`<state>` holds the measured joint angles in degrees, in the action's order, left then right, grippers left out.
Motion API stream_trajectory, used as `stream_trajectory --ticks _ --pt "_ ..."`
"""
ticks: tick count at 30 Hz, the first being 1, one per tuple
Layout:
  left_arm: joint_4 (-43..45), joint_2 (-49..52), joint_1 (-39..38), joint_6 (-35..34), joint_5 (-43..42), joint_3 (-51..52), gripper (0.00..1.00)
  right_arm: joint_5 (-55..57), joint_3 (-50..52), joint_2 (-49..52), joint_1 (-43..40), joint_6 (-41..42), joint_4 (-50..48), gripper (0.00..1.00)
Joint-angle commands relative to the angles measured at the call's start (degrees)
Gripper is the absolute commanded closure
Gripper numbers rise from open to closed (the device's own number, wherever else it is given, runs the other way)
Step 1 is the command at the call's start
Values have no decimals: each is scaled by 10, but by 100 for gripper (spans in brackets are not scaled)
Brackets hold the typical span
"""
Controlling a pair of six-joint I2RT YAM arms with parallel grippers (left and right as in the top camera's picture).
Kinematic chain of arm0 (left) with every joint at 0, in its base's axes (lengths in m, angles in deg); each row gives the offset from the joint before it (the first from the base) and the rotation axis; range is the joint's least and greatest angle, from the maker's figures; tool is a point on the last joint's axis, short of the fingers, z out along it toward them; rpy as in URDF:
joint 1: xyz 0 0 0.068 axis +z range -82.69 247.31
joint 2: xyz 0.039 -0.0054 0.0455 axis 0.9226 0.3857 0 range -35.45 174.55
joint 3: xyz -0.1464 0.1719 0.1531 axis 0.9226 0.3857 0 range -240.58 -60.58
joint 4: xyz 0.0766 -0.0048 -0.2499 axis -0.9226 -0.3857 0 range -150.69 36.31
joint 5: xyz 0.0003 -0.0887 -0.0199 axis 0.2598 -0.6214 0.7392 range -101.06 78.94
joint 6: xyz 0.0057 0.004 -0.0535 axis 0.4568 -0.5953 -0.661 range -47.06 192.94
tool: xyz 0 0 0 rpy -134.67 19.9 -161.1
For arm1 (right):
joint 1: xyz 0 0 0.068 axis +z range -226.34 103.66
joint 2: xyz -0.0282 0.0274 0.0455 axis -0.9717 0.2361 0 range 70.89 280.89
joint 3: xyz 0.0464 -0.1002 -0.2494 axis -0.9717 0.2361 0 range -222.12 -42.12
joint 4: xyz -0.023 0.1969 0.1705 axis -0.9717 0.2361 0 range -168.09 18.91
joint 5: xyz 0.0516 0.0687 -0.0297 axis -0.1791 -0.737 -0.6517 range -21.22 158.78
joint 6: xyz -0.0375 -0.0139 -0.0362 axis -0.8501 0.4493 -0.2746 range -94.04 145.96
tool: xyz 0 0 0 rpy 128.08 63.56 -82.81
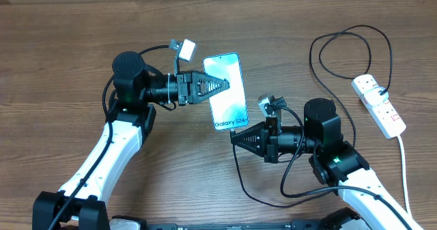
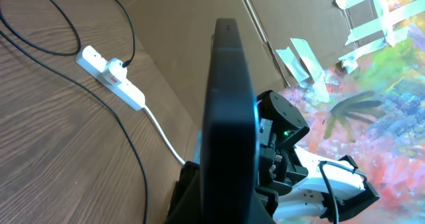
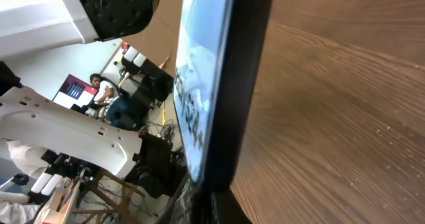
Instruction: Plug charger to phone and switch on socket
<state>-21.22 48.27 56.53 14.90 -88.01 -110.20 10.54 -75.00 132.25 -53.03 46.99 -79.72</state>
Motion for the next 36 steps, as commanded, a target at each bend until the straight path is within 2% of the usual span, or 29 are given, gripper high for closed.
stream_trajectory --ticks 1,16,36 --pt "3 2 -2 23 -20 -7 96 -10 -17 1 2 6 -15 96" --pt "4 2 0 28 -9 -7 96 -26 -17 1 2 15 15 96" --pt "3 2 -1 29 -10 -7 96 -31 -17 1 2 15 -7 96"
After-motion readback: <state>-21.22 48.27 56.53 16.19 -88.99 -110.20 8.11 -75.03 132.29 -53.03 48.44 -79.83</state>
